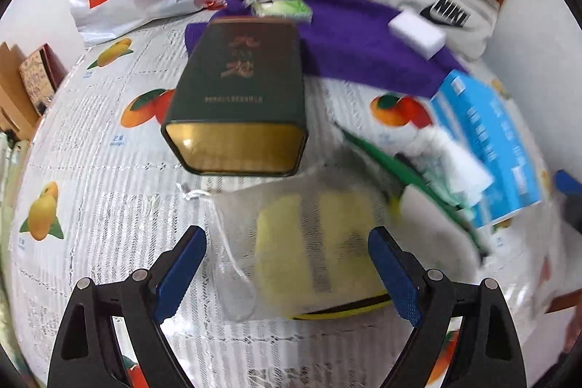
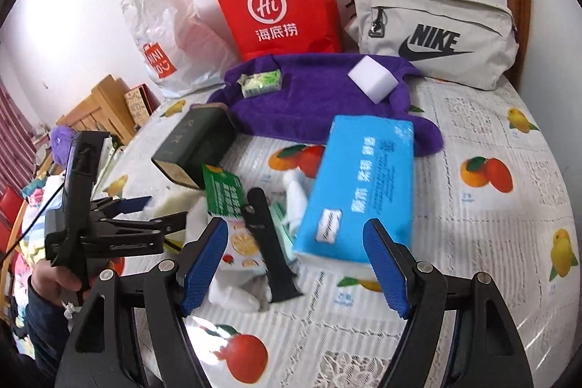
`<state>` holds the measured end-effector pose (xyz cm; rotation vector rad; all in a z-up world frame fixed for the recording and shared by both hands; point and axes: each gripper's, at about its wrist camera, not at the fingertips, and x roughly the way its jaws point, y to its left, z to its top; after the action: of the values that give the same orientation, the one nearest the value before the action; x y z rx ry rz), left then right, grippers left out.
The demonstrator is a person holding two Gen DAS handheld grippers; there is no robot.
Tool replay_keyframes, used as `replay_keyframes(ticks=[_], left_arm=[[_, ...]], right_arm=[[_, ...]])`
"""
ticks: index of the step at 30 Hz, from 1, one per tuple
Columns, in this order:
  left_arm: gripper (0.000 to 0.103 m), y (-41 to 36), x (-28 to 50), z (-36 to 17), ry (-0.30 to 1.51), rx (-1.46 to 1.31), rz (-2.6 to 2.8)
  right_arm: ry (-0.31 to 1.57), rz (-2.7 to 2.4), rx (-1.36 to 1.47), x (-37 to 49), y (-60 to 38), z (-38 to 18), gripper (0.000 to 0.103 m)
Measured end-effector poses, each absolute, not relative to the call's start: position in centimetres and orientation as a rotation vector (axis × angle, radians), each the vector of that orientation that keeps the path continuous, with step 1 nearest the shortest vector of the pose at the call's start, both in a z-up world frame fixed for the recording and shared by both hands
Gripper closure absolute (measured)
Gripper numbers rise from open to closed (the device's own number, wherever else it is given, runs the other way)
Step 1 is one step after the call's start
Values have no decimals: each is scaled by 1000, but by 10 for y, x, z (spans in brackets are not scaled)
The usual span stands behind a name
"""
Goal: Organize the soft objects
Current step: 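Grasp the white mesh drawstring bag with the left tool, then hold the mesh bag with the left tool while the right tool grasps the tomato-print packet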
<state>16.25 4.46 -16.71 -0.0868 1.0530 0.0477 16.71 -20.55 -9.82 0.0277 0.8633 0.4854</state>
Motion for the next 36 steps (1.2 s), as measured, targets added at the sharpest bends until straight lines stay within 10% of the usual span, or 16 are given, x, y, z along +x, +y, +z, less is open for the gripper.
replay_keyframes(ticks=[11, 29, 36], left_arm=[[87, 58, 149, -154, 977, -108, -3], [95, 91, 132, -147, 921, -230, -21], [95, 88, 132, -147, 915, -232, -47]], right_arm=[[890, 506, 36, 160, -202, -114, 27], [881, 594, -16, 154, -172, -117, 28], [882, 631, -129, 149, -152, -128, 43]])
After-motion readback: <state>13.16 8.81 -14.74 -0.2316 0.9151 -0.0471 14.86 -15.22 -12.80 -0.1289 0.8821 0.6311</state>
